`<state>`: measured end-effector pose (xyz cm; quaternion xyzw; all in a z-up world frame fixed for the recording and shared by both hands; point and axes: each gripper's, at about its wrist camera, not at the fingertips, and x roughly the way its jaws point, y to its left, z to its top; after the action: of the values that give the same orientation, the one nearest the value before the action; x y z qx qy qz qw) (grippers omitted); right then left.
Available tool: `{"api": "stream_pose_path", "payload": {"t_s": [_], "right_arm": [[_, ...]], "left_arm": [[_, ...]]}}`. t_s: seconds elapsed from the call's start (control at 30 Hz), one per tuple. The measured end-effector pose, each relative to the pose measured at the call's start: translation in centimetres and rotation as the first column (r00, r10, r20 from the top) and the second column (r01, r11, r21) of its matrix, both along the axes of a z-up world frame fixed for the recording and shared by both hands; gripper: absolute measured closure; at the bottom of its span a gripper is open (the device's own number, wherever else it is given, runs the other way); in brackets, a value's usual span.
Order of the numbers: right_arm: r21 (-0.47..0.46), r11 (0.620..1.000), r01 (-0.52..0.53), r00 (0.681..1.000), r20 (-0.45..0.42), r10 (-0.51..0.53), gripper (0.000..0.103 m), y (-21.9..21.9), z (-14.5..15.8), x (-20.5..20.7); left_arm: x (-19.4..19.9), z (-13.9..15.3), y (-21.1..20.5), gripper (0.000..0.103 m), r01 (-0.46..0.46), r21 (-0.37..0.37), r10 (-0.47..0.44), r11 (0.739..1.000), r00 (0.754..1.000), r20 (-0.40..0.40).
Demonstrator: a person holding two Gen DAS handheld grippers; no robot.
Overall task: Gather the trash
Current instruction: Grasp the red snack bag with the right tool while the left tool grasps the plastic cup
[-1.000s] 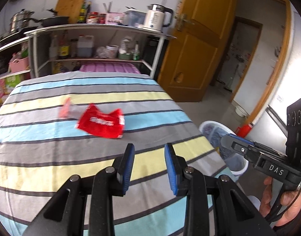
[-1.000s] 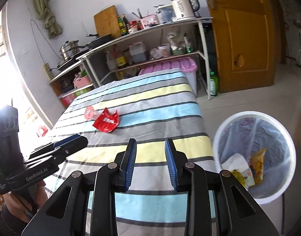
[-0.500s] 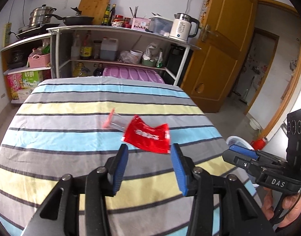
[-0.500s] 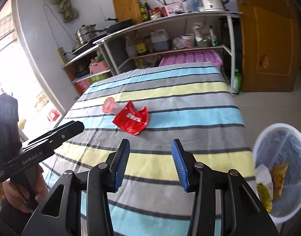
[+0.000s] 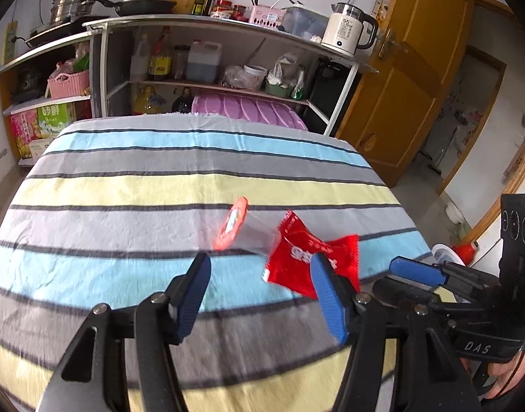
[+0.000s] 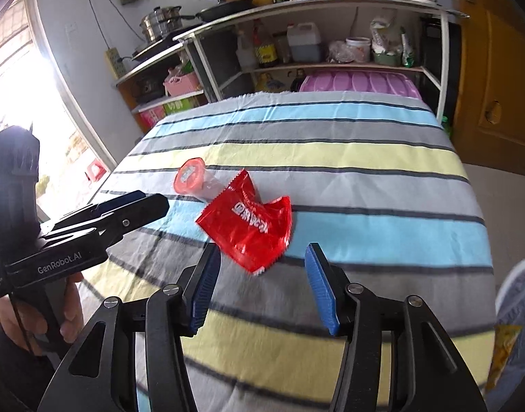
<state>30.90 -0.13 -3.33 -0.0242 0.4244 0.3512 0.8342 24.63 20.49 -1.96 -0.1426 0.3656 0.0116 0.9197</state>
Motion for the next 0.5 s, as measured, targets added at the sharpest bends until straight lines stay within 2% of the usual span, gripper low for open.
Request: {"api": "stream_pose_path", "payload": {"t_s": [0.33,0.5], "right_arm": [[-0.013,1.0,0.01,0.998,-0.06,-0.011,0.051,1.9,-2.5,4.3],[-0.006,1.0,-0.004,0.998,-0.063,0.004,0.051,2.5,-2.7,5.0]], "left_arm": [[3.7,-1.3,1.5,0.041,-0.007,-0.027,0.006,1.0,0.999,-0.042],[4.4,-1.4,1.5,0.042,0.001,-0.006,-0.001,1.0,0.999,-0.038]]}}
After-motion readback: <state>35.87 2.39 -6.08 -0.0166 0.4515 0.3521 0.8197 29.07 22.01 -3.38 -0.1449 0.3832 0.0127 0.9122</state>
